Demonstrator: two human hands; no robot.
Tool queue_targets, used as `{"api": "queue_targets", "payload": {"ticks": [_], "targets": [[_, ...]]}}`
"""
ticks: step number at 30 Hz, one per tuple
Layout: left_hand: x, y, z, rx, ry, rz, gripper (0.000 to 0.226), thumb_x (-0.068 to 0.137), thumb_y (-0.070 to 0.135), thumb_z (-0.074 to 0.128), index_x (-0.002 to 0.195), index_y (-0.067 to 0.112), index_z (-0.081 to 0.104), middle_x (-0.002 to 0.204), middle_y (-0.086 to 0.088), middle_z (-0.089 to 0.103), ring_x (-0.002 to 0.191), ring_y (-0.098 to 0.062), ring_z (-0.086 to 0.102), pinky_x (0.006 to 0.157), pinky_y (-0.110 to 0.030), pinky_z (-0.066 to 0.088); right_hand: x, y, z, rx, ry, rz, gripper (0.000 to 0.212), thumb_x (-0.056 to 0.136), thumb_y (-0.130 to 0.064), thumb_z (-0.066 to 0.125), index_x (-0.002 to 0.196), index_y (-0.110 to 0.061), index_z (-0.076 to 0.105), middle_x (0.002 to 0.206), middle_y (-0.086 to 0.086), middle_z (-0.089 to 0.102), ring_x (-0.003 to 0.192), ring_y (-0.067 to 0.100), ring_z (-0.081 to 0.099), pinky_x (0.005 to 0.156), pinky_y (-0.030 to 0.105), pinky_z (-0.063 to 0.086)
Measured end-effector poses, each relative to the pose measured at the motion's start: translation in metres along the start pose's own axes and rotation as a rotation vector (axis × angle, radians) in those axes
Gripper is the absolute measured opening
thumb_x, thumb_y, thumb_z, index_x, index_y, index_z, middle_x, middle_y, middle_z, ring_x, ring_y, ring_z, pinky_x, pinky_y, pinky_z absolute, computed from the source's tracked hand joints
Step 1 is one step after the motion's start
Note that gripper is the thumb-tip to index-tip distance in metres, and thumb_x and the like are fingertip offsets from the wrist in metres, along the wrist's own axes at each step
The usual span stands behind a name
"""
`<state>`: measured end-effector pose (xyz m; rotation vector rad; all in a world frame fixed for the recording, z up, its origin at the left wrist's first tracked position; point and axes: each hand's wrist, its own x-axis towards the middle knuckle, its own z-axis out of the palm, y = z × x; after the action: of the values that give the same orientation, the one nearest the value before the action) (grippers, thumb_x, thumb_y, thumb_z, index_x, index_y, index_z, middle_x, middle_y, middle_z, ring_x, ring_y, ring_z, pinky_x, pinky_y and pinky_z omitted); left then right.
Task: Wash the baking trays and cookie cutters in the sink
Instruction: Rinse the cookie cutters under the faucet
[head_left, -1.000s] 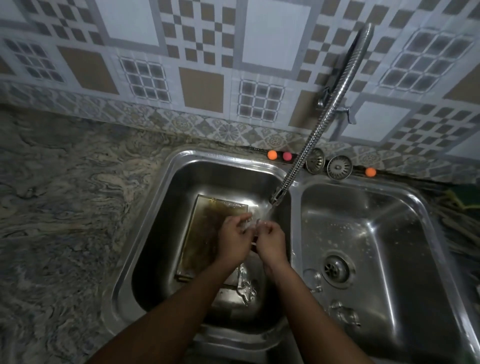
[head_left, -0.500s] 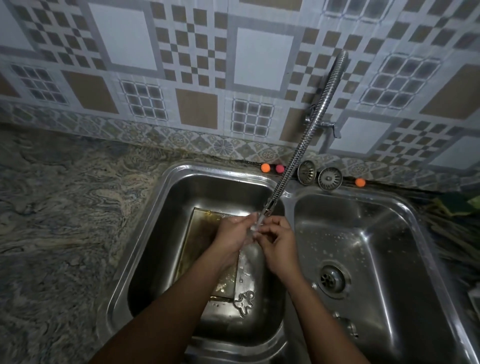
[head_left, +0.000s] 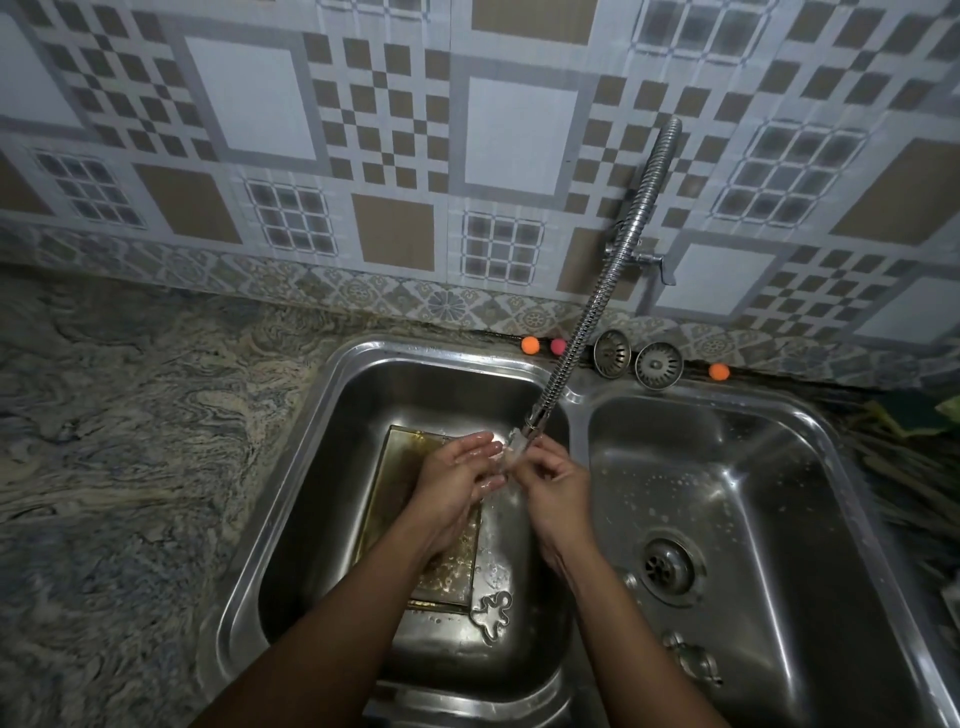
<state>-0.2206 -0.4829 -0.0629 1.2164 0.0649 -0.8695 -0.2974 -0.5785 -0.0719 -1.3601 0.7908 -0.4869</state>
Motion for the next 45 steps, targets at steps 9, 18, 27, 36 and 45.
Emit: {"api": "queue_targets", "payload": {"ticks": [9, 18, 27, 36, 45], "targets": [[0.001, 0.0, 0.015, -0.019, -0.021, -0.003, 0.012, 0.094, 0.003, 0.06, 0.1, 0.001, 0.07, 0.102, -0.017, 0.073, 0.083, -0.018, 0.071, 0.069, -0.024, 0.057, -0.008, 0.002, -0.004, -0.06, 0.016, -0.048, 0.024, 0.081, 0.009, 0.066, 0.083, -0.014, 0.074, 0.109, 0.007, 0.061, 0.097, 0.014, 0.063, 0.081, 0.015, 0.051], [0.0, -0.001, 0.014, -0.159, -0.119, -0.087, 0.024, 0.102, 0.004, 0.042, 0.114, -0.001, 0.062, 0.111, -0.02, 0.071, 0.101, -0.026, 0.069, 0.096, -0.038, 0.053, 0.0, 0.0, -0.013, 0.038, 0.049, 0.004, 0.022, 0.086, -0.005, 0.07, 0.103, -0.018, 0.065, 0.087, 0.003, 0.07, 0.078, 0.011, 0.067, 0.069, 0.024, 0.053], [0.001, 0.0, 0.013, 0.027, 0.168, 0.043, 0.018, 0.086, 0.001, 0.07, 0.103, 0.006, 0.07, 0.088, -0.017, 0.074, 0.06, -0.02, 0.063, 0.056, -0.029, 0.053, -0.008, -0.018, 0.02, 0.045, 0.137, 0.029, 0.025, 0.096, -0.008, 0.056, 0.071, -0.01, 0.055, 0.054, 0.006, 0.054, 0.046, 0.013, 0.049, 0.045, 0.023, 0.041], [-0.009, 0.011, 0.048, 0.542, 0.144, 0.408, 0.018, 0.081, 0.001, 0.073, 0.096, 0.011, 0.076, 0.079, 0.0, 0.074, 0.063, -0.004, 0.066, 0.057, -0.018, 0.051, 0.006, -0.028, 0.017, 0.745, 0.083, 0.571, 0.032, 0.101, -0.026, 0.041, 0.087, -0.009, 0.065, 0.076, 0.011, 0.069, 0.06, 0.019, 0.068, 0.053, 0.024, 0.057], [-0.021, -0.055, 0.144, 0.429, -0.121, 0.025, 0.023, 0.083, -0.008, 0.068, 0.105, -0.002, 0.068, 0.076, -0.003, 0.07, 0.051, -0.001, 0.063, 0.051, -0.016, 0.051, 0.004, -0.008, -0.144, 0.173, 0.339, 0.427, 0.035, 0.098, -0.032, 0.049, 0.081, -0.007, 0.066, 0.055, 0.004, 0.063, 0.042, 0.016, 0.053, 0.039, 0.025, 0.04]]}}
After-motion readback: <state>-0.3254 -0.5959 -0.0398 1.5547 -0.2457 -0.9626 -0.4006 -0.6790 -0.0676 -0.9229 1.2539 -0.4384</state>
